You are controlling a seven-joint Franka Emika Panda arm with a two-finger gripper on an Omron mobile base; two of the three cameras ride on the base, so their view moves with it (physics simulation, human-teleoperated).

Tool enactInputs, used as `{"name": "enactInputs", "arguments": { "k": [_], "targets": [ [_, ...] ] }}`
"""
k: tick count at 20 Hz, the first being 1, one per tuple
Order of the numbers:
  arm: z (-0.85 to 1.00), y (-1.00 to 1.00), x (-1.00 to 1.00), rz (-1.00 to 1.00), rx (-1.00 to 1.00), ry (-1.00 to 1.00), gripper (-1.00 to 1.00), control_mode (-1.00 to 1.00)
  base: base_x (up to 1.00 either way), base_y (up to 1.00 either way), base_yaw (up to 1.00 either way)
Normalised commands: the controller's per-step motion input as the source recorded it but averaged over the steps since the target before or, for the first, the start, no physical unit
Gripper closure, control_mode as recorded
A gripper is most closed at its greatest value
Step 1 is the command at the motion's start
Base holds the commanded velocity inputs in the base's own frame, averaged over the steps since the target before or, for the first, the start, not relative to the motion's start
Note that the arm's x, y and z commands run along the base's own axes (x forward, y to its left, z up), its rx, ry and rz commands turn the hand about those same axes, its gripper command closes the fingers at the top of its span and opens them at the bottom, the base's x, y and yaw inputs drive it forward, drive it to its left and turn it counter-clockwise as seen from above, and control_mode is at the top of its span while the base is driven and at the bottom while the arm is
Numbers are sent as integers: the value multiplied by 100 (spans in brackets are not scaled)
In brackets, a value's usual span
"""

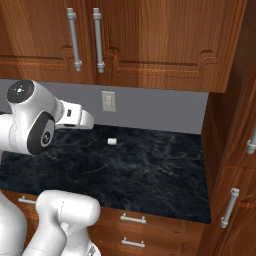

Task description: Close all open cabinet doors.

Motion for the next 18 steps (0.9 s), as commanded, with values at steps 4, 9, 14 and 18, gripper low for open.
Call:
{"name": "enactInputs", "arguments": {
  "k": [4, 9, 14, 18],
  "targets": [
    [0, 0, 0, 0, 0, 0, -100, 100, 0, 0, 0],
    [0, 0, 0, 0, 0, 0, -100, 100, 0, 0, 0],
    [0, 0, 0, 0, 0, 0, -100, 100, -4, 0, 0],
    [0, 0, 0, 0, 0, 0, -100, 100, -33, 0, 0]
  ]
}}
